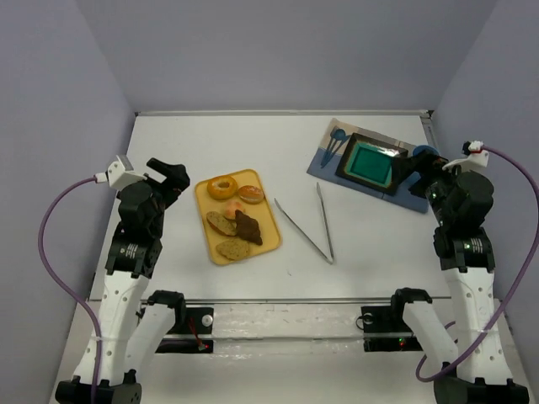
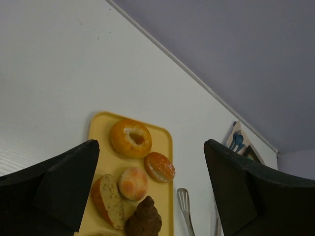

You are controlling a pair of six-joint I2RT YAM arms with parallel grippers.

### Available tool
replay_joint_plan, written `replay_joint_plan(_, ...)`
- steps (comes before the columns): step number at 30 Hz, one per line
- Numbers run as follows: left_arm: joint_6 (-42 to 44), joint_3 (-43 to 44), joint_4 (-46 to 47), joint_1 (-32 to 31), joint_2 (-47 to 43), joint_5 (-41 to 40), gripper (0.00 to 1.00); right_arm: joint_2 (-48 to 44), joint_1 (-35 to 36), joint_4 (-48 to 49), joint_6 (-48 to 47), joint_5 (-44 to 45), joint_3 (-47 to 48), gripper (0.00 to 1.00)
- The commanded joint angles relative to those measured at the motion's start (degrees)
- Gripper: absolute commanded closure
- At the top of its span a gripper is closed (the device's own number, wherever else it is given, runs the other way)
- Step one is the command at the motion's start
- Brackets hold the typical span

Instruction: Place the bread

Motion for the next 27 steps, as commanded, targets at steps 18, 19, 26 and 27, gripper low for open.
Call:
replay_joint_plan(18, 0.9, -3.31, 5.38, 0.15, 2.65, 5.48, 0.01, 23.2, 27.4, -11.33, -13.32, 4.07, 6.55, 0.0)
replay_joint_plan(19, 0.9, -3.31, 5.38, 0.06, 2.83, 5.22, 0.01, 26.25, 30.38, -12.21, -13.85, 5.2, 6.29, 0.0)
replay_joint_plan(26, 0.73, -4.01, 5.64, -0.12, 2.92, 4.86, 0.01, 39.28, 43.74, -17.75, -15.17, 17.76, 6.29, 0.0)
replay_joint_plan(27, 0.73, -4.1, 5.73, -0.12, 2.92, 4.86, 0.01, 39.98, 44.46, -18.27, -14.91, 17.95, 6.38, 0.0)
